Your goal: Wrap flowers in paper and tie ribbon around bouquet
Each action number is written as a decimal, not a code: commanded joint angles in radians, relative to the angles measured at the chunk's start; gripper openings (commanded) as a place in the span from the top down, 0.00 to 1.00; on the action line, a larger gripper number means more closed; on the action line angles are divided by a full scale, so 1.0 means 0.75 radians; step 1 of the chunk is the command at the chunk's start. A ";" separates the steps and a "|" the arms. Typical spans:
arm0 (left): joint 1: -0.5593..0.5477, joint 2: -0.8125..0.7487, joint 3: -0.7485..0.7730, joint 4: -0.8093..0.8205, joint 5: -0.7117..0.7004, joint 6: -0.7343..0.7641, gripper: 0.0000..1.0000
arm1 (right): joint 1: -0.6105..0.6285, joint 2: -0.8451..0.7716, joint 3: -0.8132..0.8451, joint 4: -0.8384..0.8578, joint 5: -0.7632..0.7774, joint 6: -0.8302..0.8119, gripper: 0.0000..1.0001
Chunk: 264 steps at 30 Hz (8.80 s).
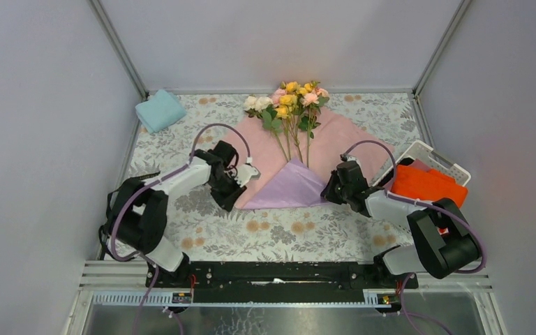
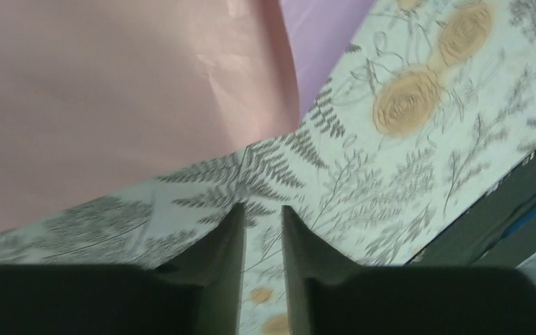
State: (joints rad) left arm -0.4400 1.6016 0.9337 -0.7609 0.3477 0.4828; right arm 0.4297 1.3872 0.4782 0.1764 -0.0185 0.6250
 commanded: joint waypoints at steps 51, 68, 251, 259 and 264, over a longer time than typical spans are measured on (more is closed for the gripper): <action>-0.442 -0.232 -0.354 0.264 -0.302 0.421 0.60 | 0.203 0.045 0.079 -0.338 -0.093 -0.050 0.85; -0.470 0.332 0.317 0.540 -0.012 -0.123 0.51 | 0.201 -0.112 0.067 -0.408 0.034 0.008 0.81; 0.401 0.359 0.318 0.920 0.650 -1.347 0.01 | 0.910 0.550 0.336 0.242 0.614 -1.312 1.00; 0.300 0.557 0.435 0.908 0.691 -1.400 0.06 | 0.910 0.539 0.340 0.226 0.618 -1.322 1.00; 0.295 0.557 0.425 1.008 0.807 -1.456 0.96 | 0.910 0.520 0.328 0.197 0.616 -1.323 1.00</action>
State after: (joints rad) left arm -0.2173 2.0277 1.2274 -0.0986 0.8658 -0.5755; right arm 1.1015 1.7645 0.7265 0.4061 0.4721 -0.3752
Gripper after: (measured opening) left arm 0.311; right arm 0.011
